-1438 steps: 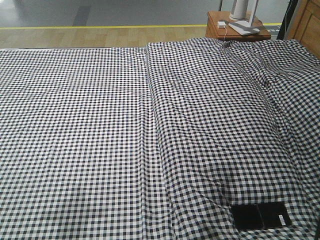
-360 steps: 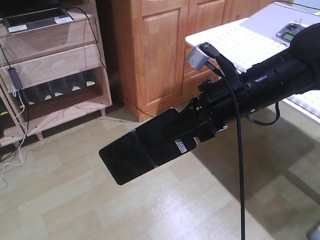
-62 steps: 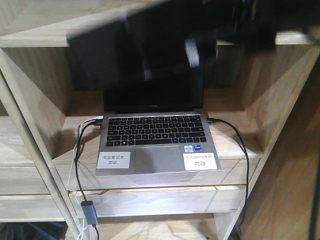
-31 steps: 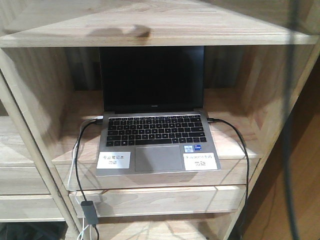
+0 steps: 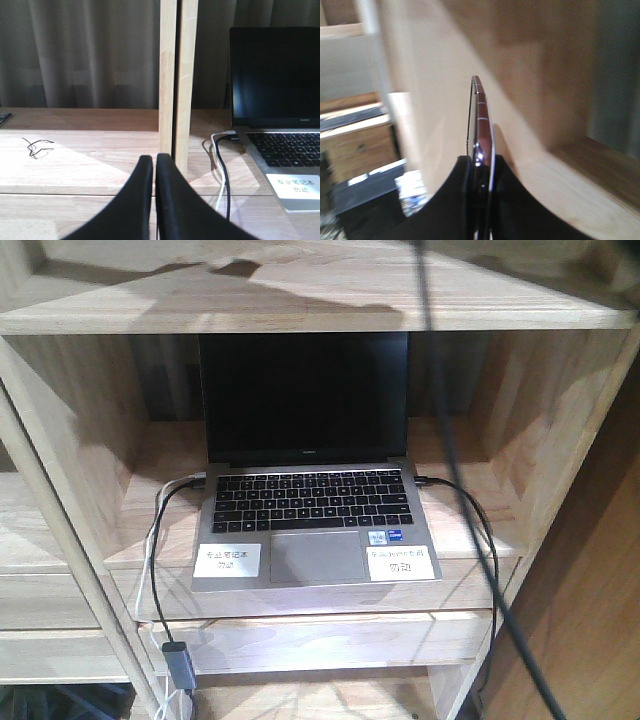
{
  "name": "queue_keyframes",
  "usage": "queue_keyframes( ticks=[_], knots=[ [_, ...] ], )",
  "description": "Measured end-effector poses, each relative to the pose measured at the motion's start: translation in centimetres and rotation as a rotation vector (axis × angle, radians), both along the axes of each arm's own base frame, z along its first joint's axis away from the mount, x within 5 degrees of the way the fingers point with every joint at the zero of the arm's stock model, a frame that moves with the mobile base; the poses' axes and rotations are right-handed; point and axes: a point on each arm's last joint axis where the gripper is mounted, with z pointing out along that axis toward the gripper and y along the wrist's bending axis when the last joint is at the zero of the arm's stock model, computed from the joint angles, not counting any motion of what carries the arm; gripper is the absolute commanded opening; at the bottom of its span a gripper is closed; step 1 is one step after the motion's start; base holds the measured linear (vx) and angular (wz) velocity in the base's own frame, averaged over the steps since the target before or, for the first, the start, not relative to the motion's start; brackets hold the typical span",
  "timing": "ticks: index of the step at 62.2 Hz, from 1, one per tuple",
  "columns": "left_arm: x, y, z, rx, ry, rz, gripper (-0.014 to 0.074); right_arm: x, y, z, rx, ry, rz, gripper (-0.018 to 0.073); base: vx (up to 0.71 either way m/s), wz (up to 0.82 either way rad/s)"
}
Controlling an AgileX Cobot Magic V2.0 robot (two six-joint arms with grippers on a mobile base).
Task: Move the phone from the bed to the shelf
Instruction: 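Lower the phone onto the upper shelf and open the right gripper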
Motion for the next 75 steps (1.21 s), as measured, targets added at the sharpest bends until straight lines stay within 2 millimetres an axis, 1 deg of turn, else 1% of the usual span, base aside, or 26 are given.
queue_keyframes(
  ticks=[12, 22, 28, 36, 46, 52, 58, 65, 69, 75],
  knots=[
    [0.0, 0.0, 0.0, 0.0, 0.0, 0.0, 0.0001, 3.0, 1.1, -3.6, -0.015, 0.058, -0.044, -0.0002, 0.0, 0.0],
    [0.0, 0.0, 0.0, 0.0, 0.0, 0.0, 0.0001, 4.8, 1.7, -6.2, -0.049, 0.087, -0.067, -0.0002, 0.0, 0.0],
    [0.0, 0.0, 0.0, 0.0, 0.0, 0.0, 0.0001, 5.5, 1.9, -7.3, -0.075, 0.093, -0.081, -0.0002, 0.0, 0.0],
    [0.0, 0.0, 0.0, 0.0, 0.0, 0.0, 0.0001, 5.9, 2.0, -8.0, -0.094, 0.094, -0.094, -0.0002, 0.0, 0.0],
    [0.0, 0.0, 0.0, 0.0, 0.0, 0.0, 0.0001, 6.0, 1.9, -8.2, -0.105, 0.09, -0.1, 0.0004, 0.0, 0.0],
    [0.0, 0.0, 0.0, 0.0, 0.0, 0.0, 0.0001, 6.1, 1.9, -8.2, -0.107, 0.087, -0.104, 0.0026, 0.0, 0.0],
    [0.0, 0.0, 0.0, 0.0, 0.0, 0.0, 0.0001, 6.1, 1.9, -8.2, -0.105, 0.083, -0.114, 0.0074, 0.0, 0.0],
    [0.0, 0.0, 0.0, 0.0, 0.0, 0.0, 0.0001, 6.3, 1.8, -8.2, -0.112, 0.075, -0.127, 0.0179, 0.0, 0.0],
    [0.0, 0.0, 0.0, 0.0, 0.0, 0.0, 0.0001, 6.4, 1.6, -8.2, -0.121, 0.068, -0.137, 0.0265, 0.0, 0.0],
    [0.0, 0.0, 0.0, 0.0, 0.0, 0.0, 0.0001, 6.5, 1.5, -8.3, -0.14, 0.053, -0.153, 0.0424, 0.0, 0.0]
  ],
)
